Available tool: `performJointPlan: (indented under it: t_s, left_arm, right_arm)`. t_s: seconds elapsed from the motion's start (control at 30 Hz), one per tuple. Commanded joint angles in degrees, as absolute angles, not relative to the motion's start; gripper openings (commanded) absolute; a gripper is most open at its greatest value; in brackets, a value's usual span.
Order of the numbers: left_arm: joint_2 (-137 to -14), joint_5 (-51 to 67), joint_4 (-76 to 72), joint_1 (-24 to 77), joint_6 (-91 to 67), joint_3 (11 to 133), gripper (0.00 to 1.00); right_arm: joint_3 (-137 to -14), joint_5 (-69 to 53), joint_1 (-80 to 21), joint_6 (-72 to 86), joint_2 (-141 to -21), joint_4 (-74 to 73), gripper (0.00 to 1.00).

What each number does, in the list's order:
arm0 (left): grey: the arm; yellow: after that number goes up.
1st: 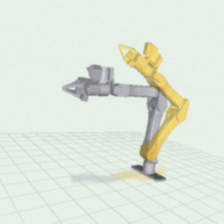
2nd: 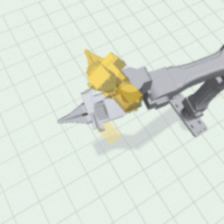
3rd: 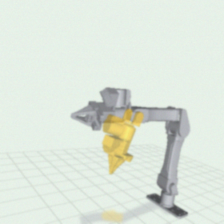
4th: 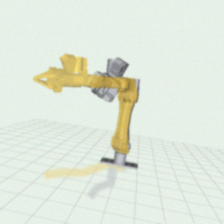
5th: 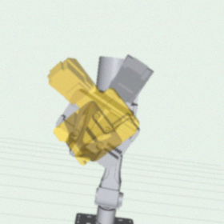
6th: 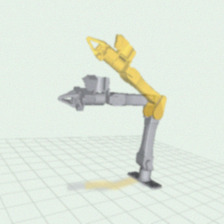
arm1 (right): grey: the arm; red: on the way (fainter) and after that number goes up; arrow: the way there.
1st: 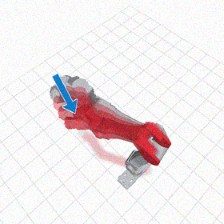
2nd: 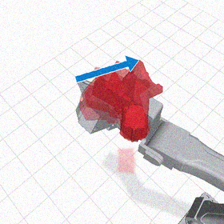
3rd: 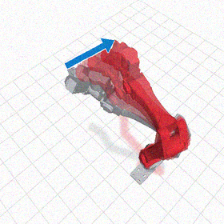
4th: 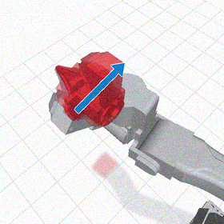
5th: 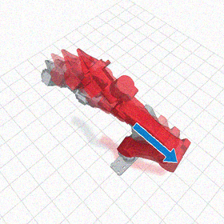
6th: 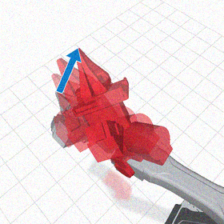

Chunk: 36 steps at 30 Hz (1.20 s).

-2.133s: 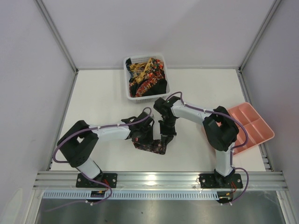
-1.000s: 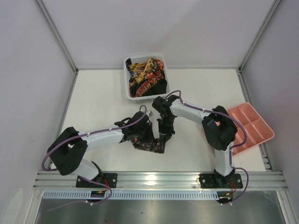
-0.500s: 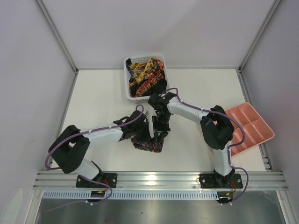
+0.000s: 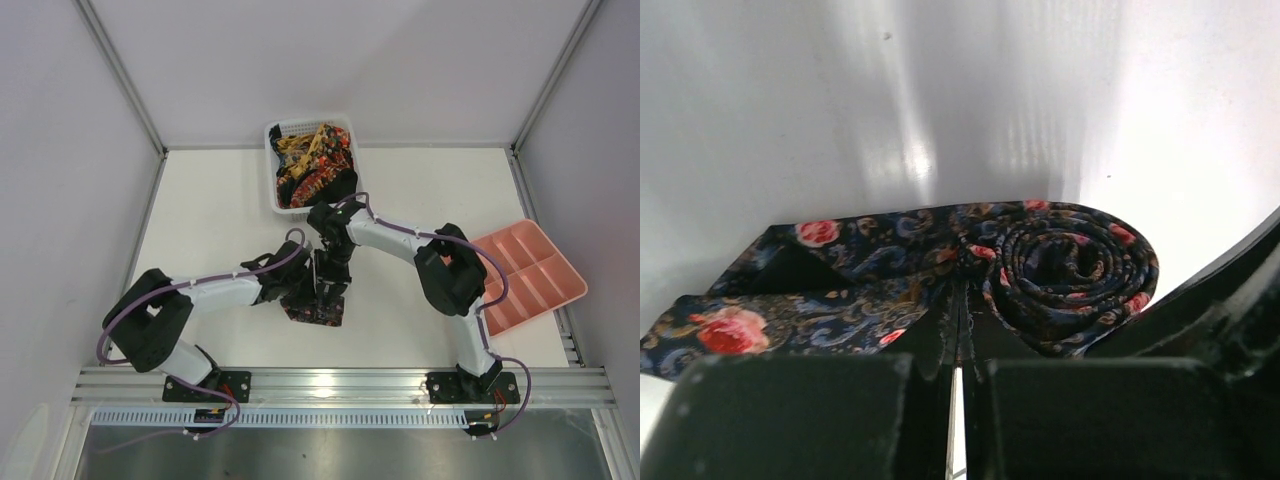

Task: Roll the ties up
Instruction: Roll the tie

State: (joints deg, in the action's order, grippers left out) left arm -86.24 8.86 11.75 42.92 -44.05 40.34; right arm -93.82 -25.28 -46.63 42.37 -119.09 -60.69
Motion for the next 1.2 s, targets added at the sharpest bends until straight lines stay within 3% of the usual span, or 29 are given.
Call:
performJointPlan:
  t_s: [0.0,0.4,0.87,1.17]
  left_arm:
    - [-84.2,7.6,13.4,42.8,-44.2,38.7,0.01]
    - [-81.1,3.0,16.3,42.8,-43.2,37.2,0.01]
    - [-71.6,-5.0,27.9,42.1,-42.0,37.8,0.12]
    - [-68.2,1.0,25.0,40.4,-42.7,38.2,0.12]
  right_arm:
    - [-96.7,-26.4,-47.5,45.2,-120.8,-56.5,0.33]
    - [-94.5,-22.8,-47.7,46.9,-122.6,-51.2,0.33]
    - [-94.3,-20.9,-48.1,47.4,-125.8,-49.0,0.33]
    - [-94.1,-23.5,-48.0,47.0,-126.8,-44.9,0.36]
